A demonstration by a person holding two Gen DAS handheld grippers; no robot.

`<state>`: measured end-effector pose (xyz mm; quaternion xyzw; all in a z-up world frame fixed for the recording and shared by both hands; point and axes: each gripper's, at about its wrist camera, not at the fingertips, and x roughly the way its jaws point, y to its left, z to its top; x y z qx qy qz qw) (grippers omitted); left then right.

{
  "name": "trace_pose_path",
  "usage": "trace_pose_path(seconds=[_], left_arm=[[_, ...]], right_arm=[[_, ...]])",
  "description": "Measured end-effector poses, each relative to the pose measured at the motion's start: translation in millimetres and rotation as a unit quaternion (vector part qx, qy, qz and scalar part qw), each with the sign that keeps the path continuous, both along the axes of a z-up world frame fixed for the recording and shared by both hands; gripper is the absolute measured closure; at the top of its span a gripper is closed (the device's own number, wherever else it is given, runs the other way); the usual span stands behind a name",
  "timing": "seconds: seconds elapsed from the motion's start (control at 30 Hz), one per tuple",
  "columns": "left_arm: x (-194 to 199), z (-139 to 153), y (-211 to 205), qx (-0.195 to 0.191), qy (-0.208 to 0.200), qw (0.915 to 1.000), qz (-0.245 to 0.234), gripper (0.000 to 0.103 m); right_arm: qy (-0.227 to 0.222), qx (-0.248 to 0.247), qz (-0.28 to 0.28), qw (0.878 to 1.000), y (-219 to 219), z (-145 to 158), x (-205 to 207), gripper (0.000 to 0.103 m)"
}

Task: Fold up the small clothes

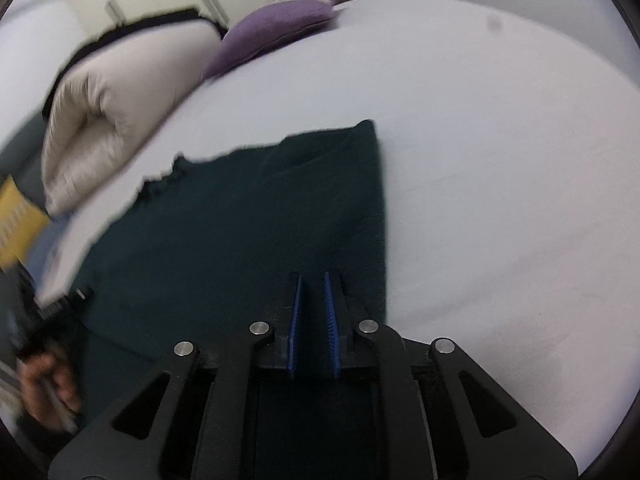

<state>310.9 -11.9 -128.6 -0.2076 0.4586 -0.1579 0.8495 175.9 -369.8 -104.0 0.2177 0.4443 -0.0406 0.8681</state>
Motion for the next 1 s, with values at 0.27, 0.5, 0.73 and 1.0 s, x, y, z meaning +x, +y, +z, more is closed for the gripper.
trace_pose_path(seconds=[0.27, 0.5, 0.73, 1.0], left_arm=[[-90.3, 56.4, 143.4, -0.053, -0.048, 0.9886, 0.133, 0.018], [-204.3, 27.8, 327.1, -0.145, -0.024, 0.9161, 0.373, 0.018], [-212.3, -7.7, 369.2, -0.200, -0.002, 0.8704, 0.450, 0.022], [-148.2, 3.0, 350.0, -0.166, 0.000, 0.8932, 0.418, 0.096]], right_arm=[[-0.099, 0.003, -0.003, 0.995, 47.2, 82.0, -62.4, 0.044], [-0.087, 0.108, 0.059, 0.989, 107.4, 88.7, -67.8, 0.044], [-0.065, 0.145, 0.079, 0.984, 161.8, 66.3, -60.4, 0.044], [-0.070, 0.160, 0.063, 0.983, 162.9, 62.7, -84.5, 0.044]])
